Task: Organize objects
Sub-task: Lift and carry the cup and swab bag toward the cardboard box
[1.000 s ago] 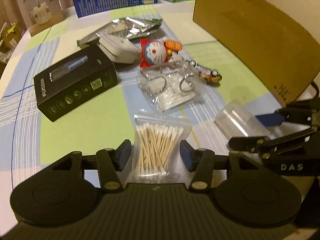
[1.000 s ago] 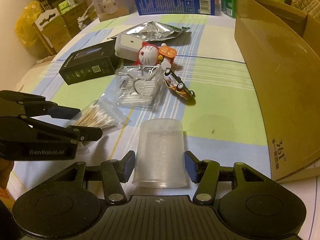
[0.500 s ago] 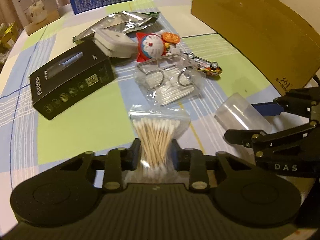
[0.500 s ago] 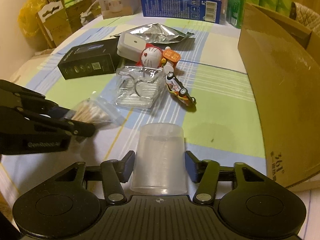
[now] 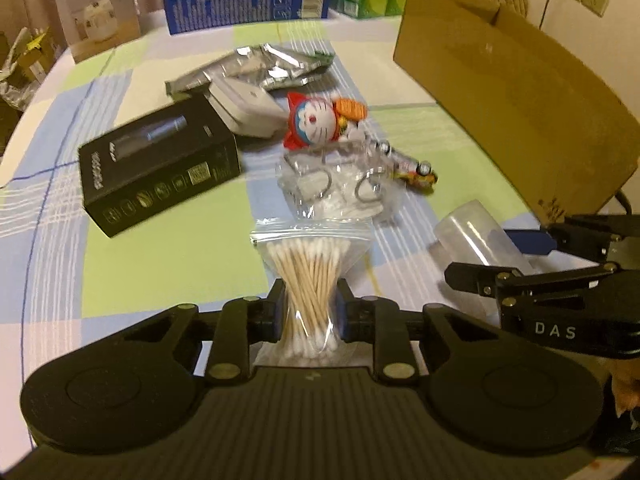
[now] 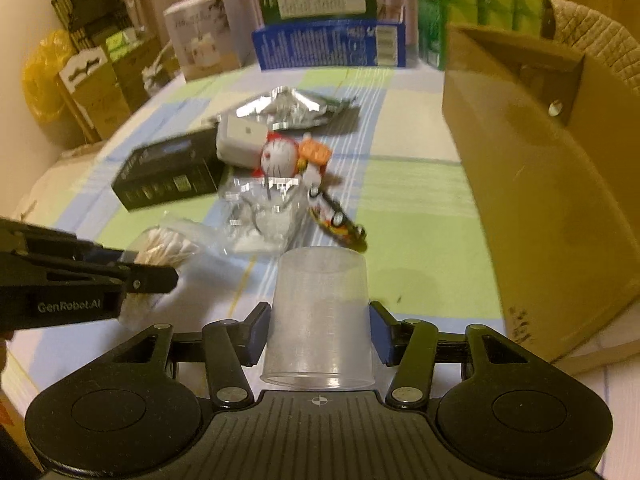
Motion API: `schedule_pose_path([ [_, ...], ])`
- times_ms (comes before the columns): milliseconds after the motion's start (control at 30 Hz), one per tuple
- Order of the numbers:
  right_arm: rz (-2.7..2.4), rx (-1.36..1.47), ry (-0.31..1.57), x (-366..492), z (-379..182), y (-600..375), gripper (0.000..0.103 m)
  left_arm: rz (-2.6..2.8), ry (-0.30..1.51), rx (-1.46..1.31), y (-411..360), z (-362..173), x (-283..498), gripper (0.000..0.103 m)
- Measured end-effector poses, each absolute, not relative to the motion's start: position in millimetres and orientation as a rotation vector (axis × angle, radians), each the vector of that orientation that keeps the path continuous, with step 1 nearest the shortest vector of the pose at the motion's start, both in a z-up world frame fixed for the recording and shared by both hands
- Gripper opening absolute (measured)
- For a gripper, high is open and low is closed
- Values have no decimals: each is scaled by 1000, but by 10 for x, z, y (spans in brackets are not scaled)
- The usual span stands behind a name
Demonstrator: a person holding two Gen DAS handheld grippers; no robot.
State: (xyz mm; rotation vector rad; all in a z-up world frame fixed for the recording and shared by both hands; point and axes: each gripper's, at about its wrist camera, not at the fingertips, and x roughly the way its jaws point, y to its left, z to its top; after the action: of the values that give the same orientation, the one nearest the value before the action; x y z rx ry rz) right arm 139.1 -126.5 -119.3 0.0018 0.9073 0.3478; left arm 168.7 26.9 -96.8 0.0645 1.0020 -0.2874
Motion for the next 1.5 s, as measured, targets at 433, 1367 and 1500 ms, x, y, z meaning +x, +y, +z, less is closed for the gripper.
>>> schedule_pose_path([
  [433, 331, 68, 820, 971, -580, -1528, 49, -258, 902, -98, 85, -253, 1166, 20],
  [1367, 241, 122, 713, 528, -56, -2217, 49, -344, 836, -98, -565, 250, 691, 20],
  [1500, 199, 128, 686, 625, 55, -2445, 49, -368, 828, -95, -694, 308, 770, 20],
])
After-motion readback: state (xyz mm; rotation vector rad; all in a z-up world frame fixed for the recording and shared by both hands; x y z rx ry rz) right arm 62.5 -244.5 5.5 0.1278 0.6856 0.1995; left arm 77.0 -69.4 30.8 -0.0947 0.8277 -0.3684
